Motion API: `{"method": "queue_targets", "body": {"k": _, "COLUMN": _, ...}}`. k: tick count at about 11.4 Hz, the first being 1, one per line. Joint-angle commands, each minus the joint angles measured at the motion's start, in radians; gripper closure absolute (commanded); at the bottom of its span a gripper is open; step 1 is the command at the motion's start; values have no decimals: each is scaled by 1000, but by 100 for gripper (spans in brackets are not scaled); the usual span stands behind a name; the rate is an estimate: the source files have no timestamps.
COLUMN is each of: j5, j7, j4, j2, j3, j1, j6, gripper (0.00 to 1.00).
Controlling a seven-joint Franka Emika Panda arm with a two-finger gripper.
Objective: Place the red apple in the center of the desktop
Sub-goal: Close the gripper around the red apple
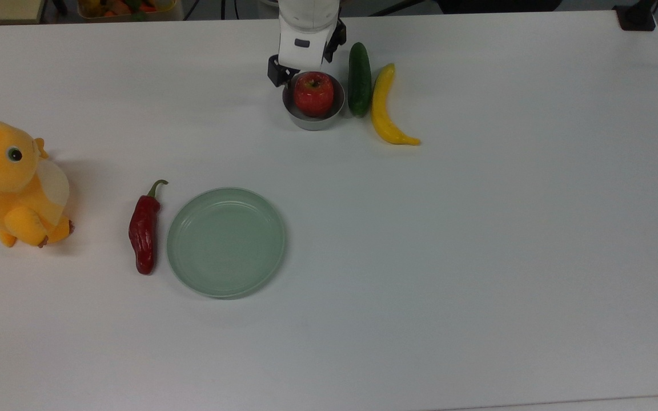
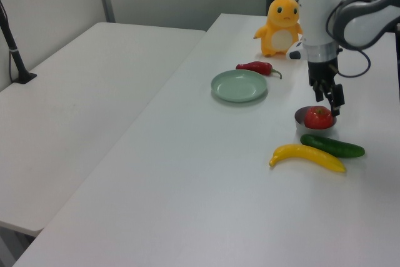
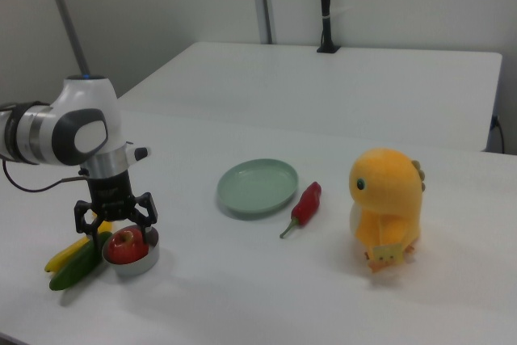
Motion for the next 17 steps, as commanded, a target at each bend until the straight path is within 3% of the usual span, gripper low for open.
{"method": "queue_targets", "body": {"k": 1, "j5": -14, "j7": 21, "j4": -65, "j2": -20, "j3": 4, "j1": 3, "j6": 132, "gripper": 0}}
{"method": "queue_targets", "body": {"k": 7, "j5": -14, "j7": 21, "j4": -105, "j2": -14, "j3": 15, "j1": 3, "j6": 210, "gripper": 0}}
{"method": "queue_targets", "body": {"k": 8, "j5": -16, "j7": 21, "j4": -106, "j2": -14, "j3": 17, "j1": 3, "j6": 210, "gripper": 4}}
{"method": "queue_targets", "body": {"k": 10, "j5": -17, "j7": 21, "j4": -106, "j2": -13, "j3": 17, "j1": 3, "j6": 210, "gripper": 41}}
{"method": "queue_targets", "body": {"k": 12, "j5": -17, "j7": 19, "j4": -105, "j2": -13, "j3": 17, "j1": 3, "j6": 207, "gripper": 71}}
{"method": "queue_targets", "body": {"k": 14, "j5": -17, "j7": 19, "j4": -103, "j2": -16, "j3": 17, "j1": 3, "j6": 198, "gripper": 83}}
{"method": "queue_targets", "body": {"k": 17, "j5": -16, "j7": 22, "j4": -89, "j2": -25, "j3": 17, "j1": 2, "j6": 165, "gripper": 84}}
